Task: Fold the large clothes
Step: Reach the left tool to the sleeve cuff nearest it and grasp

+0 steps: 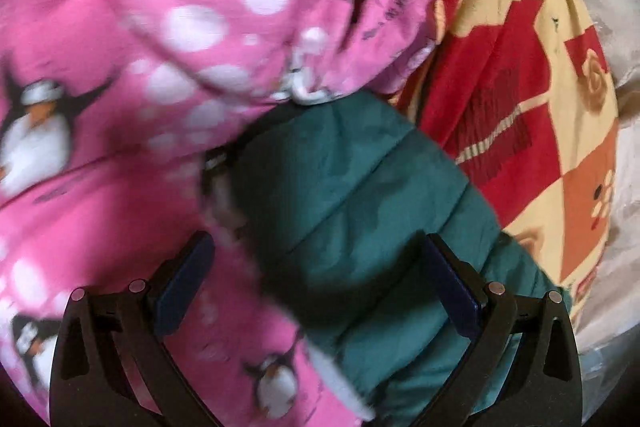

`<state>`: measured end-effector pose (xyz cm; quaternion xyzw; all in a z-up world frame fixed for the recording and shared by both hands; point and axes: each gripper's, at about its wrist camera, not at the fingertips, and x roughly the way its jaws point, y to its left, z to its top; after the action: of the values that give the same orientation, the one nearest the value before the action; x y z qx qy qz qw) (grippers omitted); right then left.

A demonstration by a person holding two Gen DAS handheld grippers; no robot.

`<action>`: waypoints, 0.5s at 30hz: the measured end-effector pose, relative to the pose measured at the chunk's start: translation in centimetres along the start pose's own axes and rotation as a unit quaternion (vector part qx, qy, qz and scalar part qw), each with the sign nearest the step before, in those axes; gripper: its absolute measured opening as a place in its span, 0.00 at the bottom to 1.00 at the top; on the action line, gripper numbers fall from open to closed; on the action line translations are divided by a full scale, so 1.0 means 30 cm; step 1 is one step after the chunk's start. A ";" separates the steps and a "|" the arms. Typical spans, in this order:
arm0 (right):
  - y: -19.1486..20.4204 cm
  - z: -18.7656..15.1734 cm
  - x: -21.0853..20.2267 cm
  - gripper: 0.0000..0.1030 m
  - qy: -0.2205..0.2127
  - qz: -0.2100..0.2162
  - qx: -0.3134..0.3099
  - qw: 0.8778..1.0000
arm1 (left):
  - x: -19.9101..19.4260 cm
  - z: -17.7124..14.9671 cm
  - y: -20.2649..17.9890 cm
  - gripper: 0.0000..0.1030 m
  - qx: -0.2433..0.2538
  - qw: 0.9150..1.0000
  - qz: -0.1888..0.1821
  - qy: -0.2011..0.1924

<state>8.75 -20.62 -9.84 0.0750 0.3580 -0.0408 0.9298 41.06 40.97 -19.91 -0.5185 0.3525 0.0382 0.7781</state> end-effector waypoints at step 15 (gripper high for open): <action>0.008 0.004 0.022 0.96 0.009 0.000 0.007 1.000 | -0.154 -0.010 -0.033 0.15 0.066 0.994 -0.077 -0.036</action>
<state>9.36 -20.43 -10.17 0.0816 0.3656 -0.0421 0.9262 37.87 41.68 -16.47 -0.4895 0.2850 -0.0264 0.8237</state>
